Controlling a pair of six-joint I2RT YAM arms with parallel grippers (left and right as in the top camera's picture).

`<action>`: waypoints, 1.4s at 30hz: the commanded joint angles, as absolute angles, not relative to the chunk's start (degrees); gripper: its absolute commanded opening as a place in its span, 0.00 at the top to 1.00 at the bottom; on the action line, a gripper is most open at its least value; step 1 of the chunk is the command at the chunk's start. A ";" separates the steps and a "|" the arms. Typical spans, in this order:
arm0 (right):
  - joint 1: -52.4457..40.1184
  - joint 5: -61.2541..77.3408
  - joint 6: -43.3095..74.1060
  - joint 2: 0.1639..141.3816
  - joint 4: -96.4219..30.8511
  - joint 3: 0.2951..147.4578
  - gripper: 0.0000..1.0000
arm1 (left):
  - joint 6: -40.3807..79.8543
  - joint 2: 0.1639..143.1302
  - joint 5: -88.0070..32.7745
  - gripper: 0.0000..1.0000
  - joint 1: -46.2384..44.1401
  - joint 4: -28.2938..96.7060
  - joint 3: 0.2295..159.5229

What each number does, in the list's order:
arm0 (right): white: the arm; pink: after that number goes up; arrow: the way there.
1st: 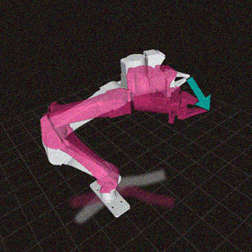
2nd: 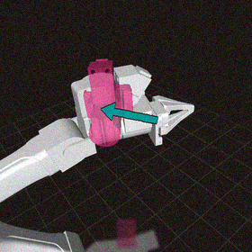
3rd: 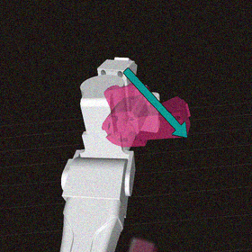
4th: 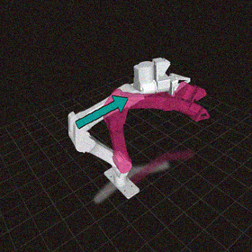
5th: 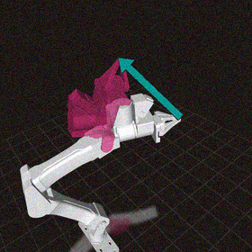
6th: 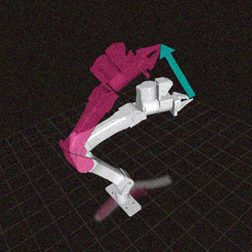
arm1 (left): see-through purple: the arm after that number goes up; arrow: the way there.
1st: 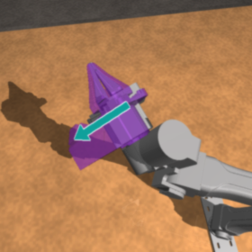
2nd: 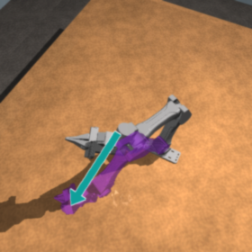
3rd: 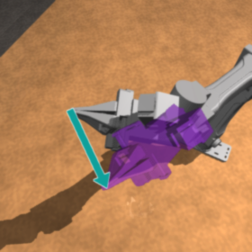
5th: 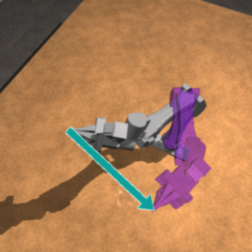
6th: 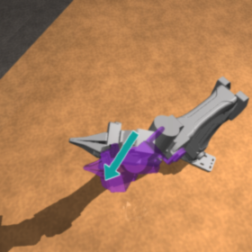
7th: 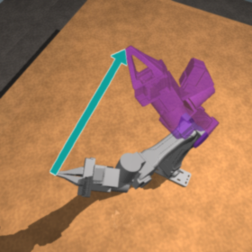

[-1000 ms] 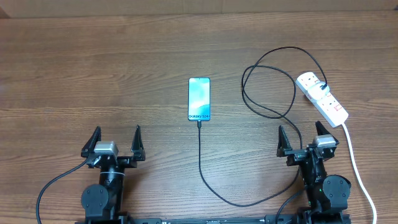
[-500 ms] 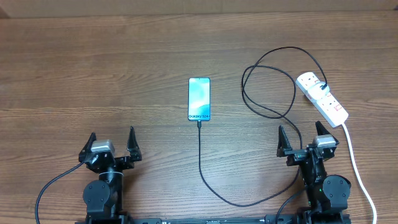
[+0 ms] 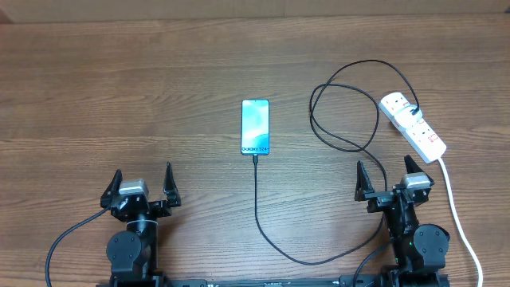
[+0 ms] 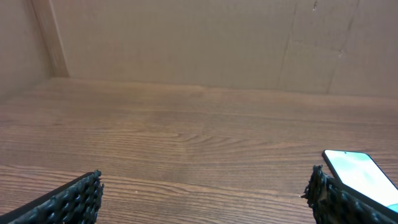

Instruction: Plug charger to phone and switch on socket

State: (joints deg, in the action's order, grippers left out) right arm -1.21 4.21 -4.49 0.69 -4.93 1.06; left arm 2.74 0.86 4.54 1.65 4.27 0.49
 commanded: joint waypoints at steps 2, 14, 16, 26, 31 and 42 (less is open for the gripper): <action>-1.54 4.12 -4.14 0.16 -4.62 0.49 0.00 | 1.23 0.16 4.01 0.00 1.80 4.32 0.27; -1.54 4.12 -4.14 0.16 -4.62 0.49 0.00 | 1.28 0.19 2.55 0.00 1.80 4.27 0.27; -1.54 4.12 -4.14 0.16 -4.62 0.49 0.00 | 1.28 0.21 2.55 0.00 1.80 4.27 0.27; -1.54 4.12 -4.14 0.16 -4.62 0.49 0.00 | 1.28 0.21 2.55 0.00 1.80 4.27 0.27; -1.54 4.12 -4.14 0.16 -4.62 0.49 0.00 | 1.28 0.21 2.55 0.01 1.80 4.27 0.27; -1.54 4.12 -4.14 0.16 -4.62 0.49 0.00 | 1.28 0.21 2.55 0.00 1.80 4.27 0.27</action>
State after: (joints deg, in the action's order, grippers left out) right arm -1.21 4.23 -4.49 0.69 -4.95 1.06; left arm 2.72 0.86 3.22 1.65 4.32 0.49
